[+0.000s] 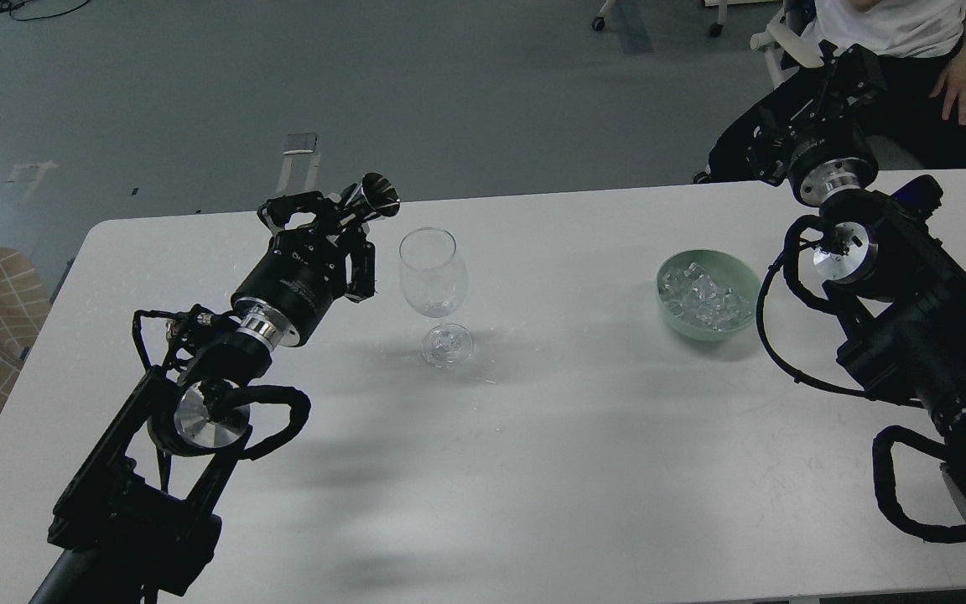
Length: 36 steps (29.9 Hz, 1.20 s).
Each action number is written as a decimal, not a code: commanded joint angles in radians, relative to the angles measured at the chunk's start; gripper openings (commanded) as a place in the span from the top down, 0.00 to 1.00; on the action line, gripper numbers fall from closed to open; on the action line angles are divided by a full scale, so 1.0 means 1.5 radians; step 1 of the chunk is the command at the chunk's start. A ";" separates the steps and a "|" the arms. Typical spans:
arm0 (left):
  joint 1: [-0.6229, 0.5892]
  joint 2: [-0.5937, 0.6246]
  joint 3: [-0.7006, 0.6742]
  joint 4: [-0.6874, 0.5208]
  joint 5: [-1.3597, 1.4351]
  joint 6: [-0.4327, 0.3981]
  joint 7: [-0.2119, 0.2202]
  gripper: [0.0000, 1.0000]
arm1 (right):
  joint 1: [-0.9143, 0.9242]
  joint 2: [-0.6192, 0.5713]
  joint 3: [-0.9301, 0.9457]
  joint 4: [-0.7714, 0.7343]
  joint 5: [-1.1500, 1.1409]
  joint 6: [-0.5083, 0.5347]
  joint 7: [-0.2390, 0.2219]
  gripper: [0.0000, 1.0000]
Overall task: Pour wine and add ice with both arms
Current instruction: 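Tilt the jigger over the wine glass rim with the left gripper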
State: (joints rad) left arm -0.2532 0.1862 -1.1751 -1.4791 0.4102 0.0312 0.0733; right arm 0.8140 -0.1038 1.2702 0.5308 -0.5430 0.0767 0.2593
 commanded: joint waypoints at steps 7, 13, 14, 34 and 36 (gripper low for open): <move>-0.007 0.008 0.031 0.000 0.077 -0.019 -0.002 0.86 | 0.000 0.000 0.001 0.000 0.000 0.000 0.000 0.00; -0.008 0.006 0.037 -0.001 0.095 -0.031 -0.002 0.86 | 0.000 0.000 0.001 0.001 0.000 0.000 0.000 0.00; -0.008 0.006 0.037 -0.001 0.095 -0.031 -0.002 0.86 | 0.000 0.000 0.001 0.001 0.000 0.000 0.000 0.00; -0.022 0.009 0.038 0.010 0.233 -0.036 -0.001 0.86 | -0.001 -0.005 0.001 0.001 0.001 0.001 0.000 0.00; -0.026 0.009 0.039 0.010 0.248 -0.036 -0.001 0.86 | -0.001 -0.005 0.001 0.001 0.001 0.001 0.000 0.00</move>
State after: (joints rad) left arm -0.2842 0.1995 -1.1181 -1.4634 0.7520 -0.0232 0.0715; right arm 0.8130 -0.1119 1.2720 0.5323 -0.5414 0.0785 0.2593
